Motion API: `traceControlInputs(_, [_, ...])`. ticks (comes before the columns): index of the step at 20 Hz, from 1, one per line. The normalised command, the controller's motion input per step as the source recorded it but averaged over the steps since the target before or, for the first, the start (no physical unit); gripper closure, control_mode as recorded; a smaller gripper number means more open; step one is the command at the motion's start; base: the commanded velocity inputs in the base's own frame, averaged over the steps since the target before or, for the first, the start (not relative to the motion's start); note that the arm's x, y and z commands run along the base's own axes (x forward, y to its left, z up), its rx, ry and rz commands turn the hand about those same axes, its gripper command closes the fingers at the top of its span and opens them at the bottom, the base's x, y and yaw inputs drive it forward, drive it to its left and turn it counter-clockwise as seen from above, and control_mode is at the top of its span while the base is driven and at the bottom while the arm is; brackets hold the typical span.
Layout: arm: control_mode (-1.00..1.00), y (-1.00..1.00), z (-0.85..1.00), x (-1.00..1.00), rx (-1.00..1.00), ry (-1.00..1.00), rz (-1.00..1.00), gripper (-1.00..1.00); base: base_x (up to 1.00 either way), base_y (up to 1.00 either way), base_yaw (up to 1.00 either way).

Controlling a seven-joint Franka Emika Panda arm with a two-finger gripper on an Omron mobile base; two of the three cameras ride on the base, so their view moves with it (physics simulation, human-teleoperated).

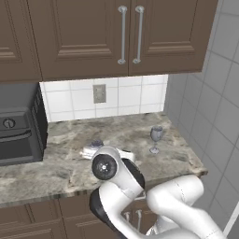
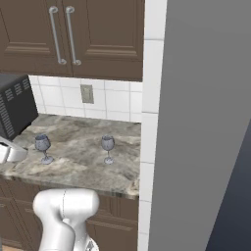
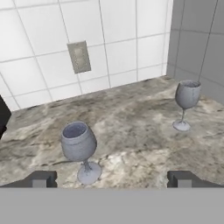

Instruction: Retrieve the wine glasses from the counter and place one next to each plate.

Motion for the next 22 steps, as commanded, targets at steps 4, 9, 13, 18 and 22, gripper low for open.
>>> traceControlInputs(4, [-1.00,0.31,-0.24,0.16,-0.08,-0.12,-0.01,-1.00,0.00,0.00,0.00])
traceControlInputs(9, [-1.00,0.36,-0.29,0.21,-0.05,-0.12,-0.05,-1.00,0.00,0.00,0.00])
traceControlInputs(13, [-1.00,0.01,-0.20,0.27,-0.03,0.00,-0.14,-1.00,0.00,0.00,0.00])
traceControlInputs(18, [-1.00,0.00,-0.20,0.30,0.00,0.01,-0.13,-1.00,0.00,0.00,0.00])
traceControlInputs(22, [-1.00,0.09,-0.15,0.24,-0.03,0.02,-0.10,-1.00,0.00,0.00,0.00])
